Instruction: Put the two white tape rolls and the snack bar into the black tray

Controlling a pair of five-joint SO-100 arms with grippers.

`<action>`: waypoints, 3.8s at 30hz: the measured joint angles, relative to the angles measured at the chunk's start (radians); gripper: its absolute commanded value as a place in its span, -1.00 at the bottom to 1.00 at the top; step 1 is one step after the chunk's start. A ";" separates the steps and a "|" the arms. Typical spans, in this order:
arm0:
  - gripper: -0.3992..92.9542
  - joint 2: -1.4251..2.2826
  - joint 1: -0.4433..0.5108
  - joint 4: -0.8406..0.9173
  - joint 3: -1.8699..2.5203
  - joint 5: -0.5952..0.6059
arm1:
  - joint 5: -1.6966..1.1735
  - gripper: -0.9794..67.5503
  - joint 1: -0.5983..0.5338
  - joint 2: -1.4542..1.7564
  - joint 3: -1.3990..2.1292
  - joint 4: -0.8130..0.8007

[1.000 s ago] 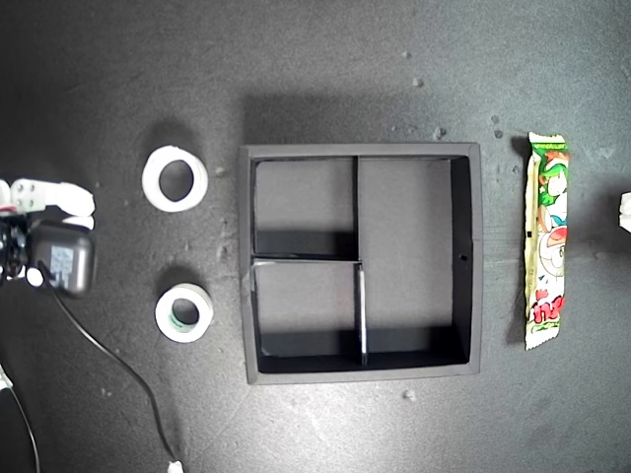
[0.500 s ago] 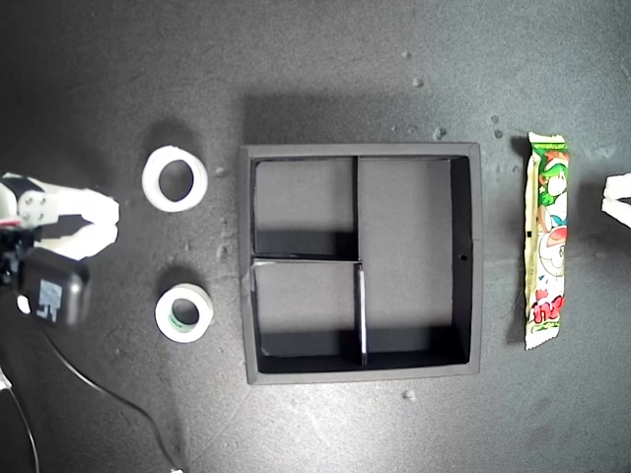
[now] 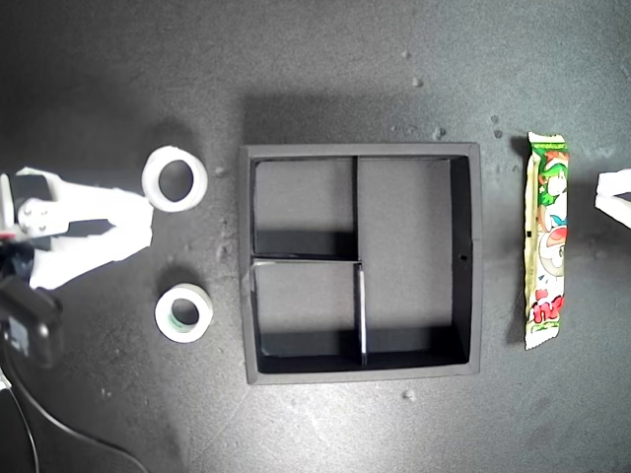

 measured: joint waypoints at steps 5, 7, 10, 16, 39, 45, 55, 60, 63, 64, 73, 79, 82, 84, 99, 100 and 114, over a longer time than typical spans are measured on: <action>-0.77 -0.014 -0.003 0.129 -0.104 0.038 | -0.049 -0.97 -0.012 0.000 0.000 0.000; -0.74 -0.069 -0.008 0.140 -0.135 0.046 | -0.054 -0.97 -0.017 0.000 0.000 0.009; -0.68 -0.233 -0.017 0.140 -0.236 0.069 | -0.058 -0.97 -0.034 0.000 0.000 0.015; -0.65 -0.762 -0.021 0.140 -0.543 0.112 | -0.075 -0.93 -0.049 0.002 0.000 0.015; -0.75 -1.589 -0.078 0.199 -0.959 0.126 | -0.118 -0.81 -0.115 0.000 0.000 0.023; -0.93 -1.658 -0.121 0.172 -0.994 0.160 | -0.275 -0.54 -0.135 0.000 -0.020 -0.034; -0.99 -1.690 -0.173 0.147 -1.003 0.195 | -0.545 -0.45 -0.129 0.000 -0.178 0.072; -0.99 -1.690 -0.173 0.147 -1.003 0.198 | -0.630 -0.43 -0.107 -0.002 -0.232 0.041; -0.99 -1.690 -0.173 0.146 -1.003 0.198 | -0.660 -0.43 -0.089 -0.009 -0.295 0.023; -0.99 -1.690 -0.173 0.144 -1.003 0.199 | -0.658 -0.43 -0.071 -0.018 -0.325 0.018; -0.99 -1.690 -0.173 0.143 -1.003 0.204 | -0.614 -0.53 -0.038 -0.841 -1.023 0.227; -0.99 -1.686 -0.173 0.143 -1.003 0.204 | -0.614 -0.49 -0.086 -1.261 -1.227 0.359; -0.99 -1.684 -0.173 0.143 -1.003 0.209 | -0.614 -0.44 -0.140 -1.356 -1.230 0.362; -0.99 -1.677 -0.173 0.143 -1.003 0.210 | -0.614 -0.43 -0.163 -1.401 -1.230 0.351; -0.99 -1.430 -0.109 0.396 -1.114 0.196 | -0.614 -0.41 -0.319 -1.443 -1.023 0.086; -0.99 -1.430 -0.109 0.402 -1.131 0.196 | -0.614 -0.40 -0.319 -1.457 -1.022 0.074; -0.99 -1.838 -0.120 0.594 -1.700 0.305 | -0.614 -0.47 -0.304 -1.586 -0.913 -0.133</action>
